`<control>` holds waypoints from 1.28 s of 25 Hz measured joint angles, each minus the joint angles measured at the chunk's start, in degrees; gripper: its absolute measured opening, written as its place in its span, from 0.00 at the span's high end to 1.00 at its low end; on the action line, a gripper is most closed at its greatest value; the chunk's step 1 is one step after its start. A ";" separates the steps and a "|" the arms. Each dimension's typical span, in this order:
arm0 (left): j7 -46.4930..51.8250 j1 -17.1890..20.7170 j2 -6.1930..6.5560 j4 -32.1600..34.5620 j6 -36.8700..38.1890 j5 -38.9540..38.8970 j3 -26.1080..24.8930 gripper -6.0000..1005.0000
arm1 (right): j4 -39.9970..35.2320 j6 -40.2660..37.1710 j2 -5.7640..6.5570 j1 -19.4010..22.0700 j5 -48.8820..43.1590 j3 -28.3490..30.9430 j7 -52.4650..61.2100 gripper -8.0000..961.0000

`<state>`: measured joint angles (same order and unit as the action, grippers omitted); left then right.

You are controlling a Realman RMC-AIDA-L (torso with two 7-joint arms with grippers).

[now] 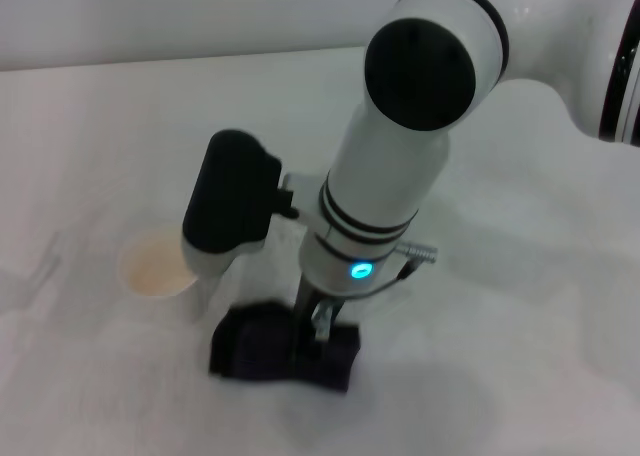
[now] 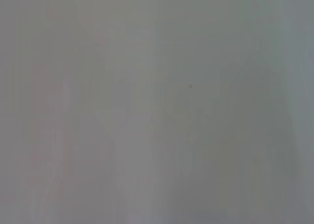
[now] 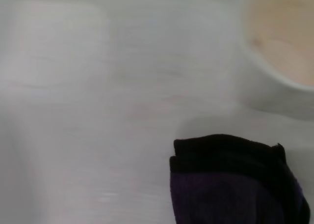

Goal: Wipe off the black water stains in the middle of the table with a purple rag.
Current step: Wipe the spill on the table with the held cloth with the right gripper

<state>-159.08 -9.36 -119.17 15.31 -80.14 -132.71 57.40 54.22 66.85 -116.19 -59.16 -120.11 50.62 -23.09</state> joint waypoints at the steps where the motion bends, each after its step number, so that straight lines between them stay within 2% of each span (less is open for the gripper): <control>1: 0.00 0.04 0.00 -0.01 0.00 0.00 0.00 0.12 | 0.00 -0.36 0.00 0.06 -1.82 0.05 1.11 0.89; 11: 0.00 0.08 -0.01 -0.62 -0.02 -0.05 -0.27 0.12 | -0.07 -0.81 0.00 0.25 -17.77 2.24 10.83 0.89; 14: 0.00 -0.02 -0.01 -0.70 -0.01 -0.09 -0.28 0.12 | 0.08 -0.85 0.01 0.59 -19.97 2.24 12.49 0.89; 28: 0.00 -0.58 -0.01 -0.72 0.23 -0.10 -0.27 0.13 | 2.25 1.42 0.00 0.78 3.97 -0.29 -3.52 0.89; 32: 0.00 -0.58 -0.01 -0.72 0.25 -0.10 -0.27 0.13 | 2.23 2.11 0.00 0.81 8.27 -0.94 -6.41 0.89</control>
<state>-159.08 -9.94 -119.18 14.59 -79.89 -132.81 57.13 56.45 68.96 -116.19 -58.35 -111.84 49.68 -29.50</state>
